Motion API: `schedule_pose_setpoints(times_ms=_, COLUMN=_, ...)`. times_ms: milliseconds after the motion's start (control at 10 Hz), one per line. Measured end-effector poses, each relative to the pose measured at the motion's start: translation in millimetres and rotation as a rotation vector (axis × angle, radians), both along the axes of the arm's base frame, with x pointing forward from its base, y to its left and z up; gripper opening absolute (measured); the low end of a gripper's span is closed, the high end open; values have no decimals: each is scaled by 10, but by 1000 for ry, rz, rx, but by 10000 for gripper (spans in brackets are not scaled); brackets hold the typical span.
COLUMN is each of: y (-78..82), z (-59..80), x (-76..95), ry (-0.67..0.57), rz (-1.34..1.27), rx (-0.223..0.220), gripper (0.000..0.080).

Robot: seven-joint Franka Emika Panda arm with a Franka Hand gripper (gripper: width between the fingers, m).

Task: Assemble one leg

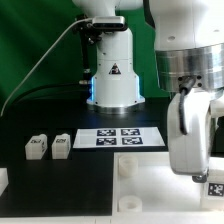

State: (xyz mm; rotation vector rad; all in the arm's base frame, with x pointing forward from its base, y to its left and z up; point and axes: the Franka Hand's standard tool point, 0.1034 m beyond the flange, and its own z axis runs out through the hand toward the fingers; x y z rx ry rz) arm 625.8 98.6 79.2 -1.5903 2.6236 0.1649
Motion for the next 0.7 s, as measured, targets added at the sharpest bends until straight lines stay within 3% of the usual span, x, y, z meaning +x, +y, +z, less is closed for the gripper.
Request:
schedule_pose_setpoints(times_ms=500, y=-2, z=-2, x=-10, ry=0, rz=35, rx=1, gripper=297)
schedule_pose_setpoints(times_ms=600, y=1, z=-11, x=-20, ry=2, rz=37, rx=1, gripper=344)
schedule_pose_setpoints(times_ms=700, y=16, z=-9, x=-21, ry=1, rz=40, rx=1, gripper=534)
